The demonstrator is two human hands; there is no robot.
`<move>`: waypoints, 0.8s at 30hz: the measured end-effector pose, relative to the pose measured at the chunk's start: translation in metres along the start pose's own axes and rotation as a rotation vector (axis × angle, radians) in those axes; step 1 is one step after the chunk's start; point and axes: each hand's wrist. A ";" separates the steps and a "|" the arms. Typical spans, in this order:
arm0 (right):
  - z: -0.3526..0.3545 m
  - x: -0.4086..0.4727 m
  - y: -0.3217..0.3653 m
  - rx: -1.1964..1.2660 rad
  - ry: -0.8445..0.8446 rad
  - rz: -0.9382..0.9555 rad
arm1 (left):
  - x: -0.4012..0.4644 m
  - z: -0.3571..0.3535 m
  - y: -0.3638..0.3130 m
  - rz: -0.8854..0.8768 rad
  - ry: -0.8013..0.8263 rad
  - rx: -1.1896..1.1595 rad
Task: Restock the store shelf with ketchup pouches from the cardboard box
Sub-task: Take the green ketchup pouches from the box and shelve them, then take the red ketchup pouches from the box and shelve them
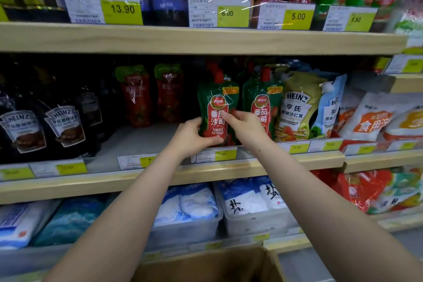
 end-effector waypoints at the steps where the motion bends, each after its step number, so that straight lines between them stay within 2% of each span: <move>1: 0.000 0.001 0.001 -0.004 -0.005 -0.013 | 0.001 0.000 0.000 0.011 0.008 0.006; 8: -0.002 -0.002 0.001 0.016 -0.019 -0.019 | -0.005 -0.002 -0.002 0.025 -0.002 0.031; 11: -0.006 -0.013 0.003 -0.134 -0.095 -0.035 | -0.015 -0.008 -0.005 0.024 -0.096 0.201; 13: -0.008 -0.030 -0.002 -0.288 -0.178 -0.003 | -0.028 -0.015 -0.002 -0.005 -0.165 0.315; 15: -0.011 -0.055 -0.012 -0.343 -0.225 0.070 | -0.052 -0.025 0.007 -0.034 -0.215 0.359; 18: -0.019 -0.095 -0.043 -0.331 -0.187 0.115 | -0.100 -0.049 0.030 -0.161 -0.251 0.399; 20: -0.028 -0.118 -0.074 -0.325 -0.131 0.041 | -0.133 -0.071 0.049 -0.201 -0.218 0.366; 24: -0.054 -0.157 -0.147 -0.293 -0.031 -0.189 | -0.192 -0.126 0.098 -0.172 -0.011 0.335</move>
Point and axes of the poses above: each hand's wrist, its own x-axis towards the middle knuckle, its own z-axis out of the back of the hand, y = z × x, and after that the axes turned 14 degrees about y, right-handed
